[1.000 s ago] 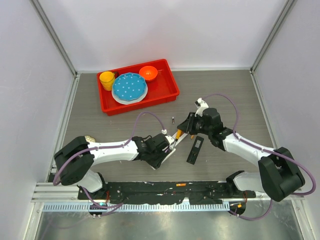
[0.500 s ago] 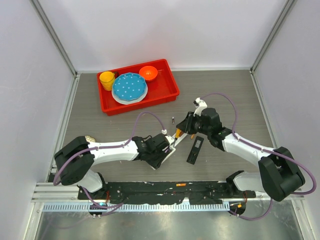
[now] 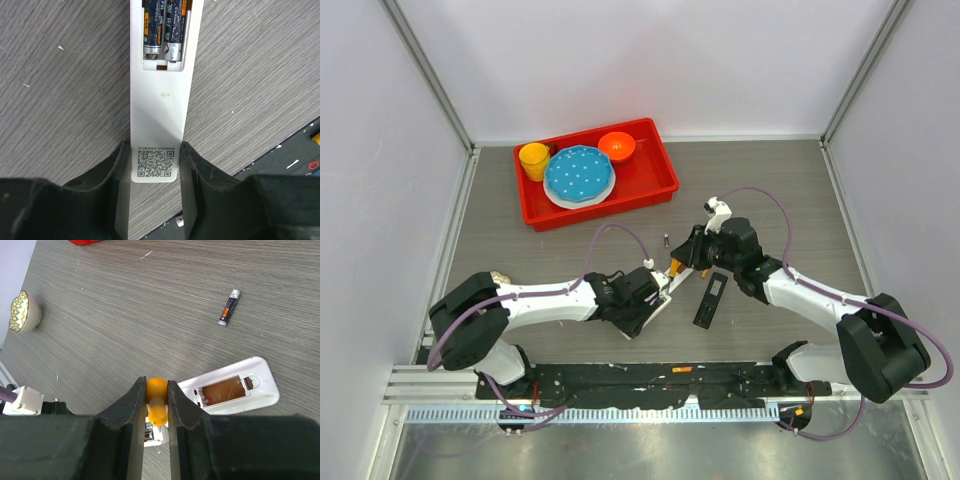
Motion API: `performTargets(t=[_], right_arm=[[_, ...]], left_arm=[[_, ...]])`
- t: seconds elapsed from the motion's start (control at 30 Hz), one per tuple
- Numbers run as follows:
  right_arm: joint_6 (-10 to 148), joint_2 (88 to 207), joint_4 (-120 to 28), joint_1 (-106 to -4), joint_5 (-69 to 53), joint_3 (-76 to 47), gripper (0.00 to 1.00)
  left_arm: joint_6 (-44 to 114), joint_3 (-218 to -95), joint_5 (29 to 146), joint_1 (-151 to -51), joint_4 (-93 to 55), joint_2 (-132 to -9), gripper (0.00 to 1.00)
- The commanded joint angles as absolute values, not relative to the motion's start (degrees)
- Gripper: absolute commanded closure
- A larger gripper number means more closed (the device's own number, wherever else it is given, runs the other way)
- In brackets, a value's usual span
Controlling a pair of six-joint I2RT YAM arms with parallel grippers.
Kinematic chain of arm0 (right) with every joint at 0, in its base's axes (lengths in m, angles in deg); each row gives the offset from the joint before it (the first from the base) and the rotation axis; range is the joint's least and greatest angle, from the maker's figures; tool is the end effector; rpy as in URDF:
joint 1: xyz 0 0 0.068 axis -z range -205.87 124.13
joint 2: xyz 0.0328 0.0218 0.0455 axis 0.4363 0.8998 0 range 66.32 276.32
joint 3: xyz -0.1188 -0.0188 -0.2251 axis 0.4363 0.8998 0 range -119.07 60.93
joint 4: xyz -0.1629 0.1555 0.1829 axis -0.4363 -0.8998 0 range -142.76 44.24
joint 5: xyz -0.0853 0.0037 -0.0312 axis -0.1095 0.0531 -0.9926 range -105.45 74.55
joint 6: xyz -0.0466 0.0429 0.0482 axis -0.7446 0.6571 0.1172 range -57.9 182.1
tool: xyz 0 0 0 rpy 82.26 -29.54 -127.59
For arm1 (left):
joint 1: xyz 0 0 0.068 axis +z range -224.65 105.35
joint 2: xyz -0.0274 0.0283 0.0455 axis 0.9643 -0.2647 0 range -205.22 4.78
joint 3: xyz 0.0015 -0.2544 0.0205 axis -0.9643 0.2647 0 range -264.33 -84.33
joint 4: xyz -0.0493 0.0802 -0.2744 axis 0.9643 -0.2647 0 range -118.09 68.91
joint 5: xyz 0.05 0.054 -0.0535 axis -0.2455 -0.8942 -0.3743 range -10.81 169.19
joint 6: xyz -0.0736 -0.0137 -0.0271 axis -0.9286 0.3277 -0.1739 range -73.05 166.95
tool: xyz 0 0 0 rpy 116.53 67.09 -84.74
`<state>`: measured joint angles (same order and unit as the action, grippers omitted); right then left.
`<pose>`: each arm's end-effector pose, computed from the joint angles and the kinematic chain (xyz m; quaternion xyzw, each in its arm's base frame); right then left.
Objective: Unload the batteries from the remote control
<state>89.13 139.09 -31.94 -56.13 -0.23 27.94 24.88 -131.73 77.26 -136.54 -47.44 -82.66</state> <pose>0.2700 0.1785 0.1568 -0.0939 0.8381 0.3505 0.4074 0.1507 -0.2774 0.0972 0.3301 0.9214 -0.1245 0.1631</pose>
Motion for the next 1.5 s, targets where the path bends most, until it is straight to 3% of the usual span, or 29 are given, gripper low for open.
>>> performTargets(t=[0.0,0.27,0.67,1.47], right_arm=[[89.2,135.4,-30.0,-57.0,-1.6,28.6,0.99],[89.6,129.4,-30.3,-56.9,-5.1,28.9,0.99],[89.2,136.4,-29.2,-58.0,-1.9,28.4,0.99],[82.1,137.0,-36.0,-63.0,-7.5,27.6,0.99]], left_arm=[[25.1,-132.3,78.0,-136.7,-44.6,-84.2,1.00],[25.2,-132.5,78.1,-136.7,-44.6,-84.4,1.00],[25.1,-132.5,78.1,-136.8,-44.9,-84.3,1.00],[25.1,-132.5,77.9,-136.9,-45.2,-84.3,1.00]])
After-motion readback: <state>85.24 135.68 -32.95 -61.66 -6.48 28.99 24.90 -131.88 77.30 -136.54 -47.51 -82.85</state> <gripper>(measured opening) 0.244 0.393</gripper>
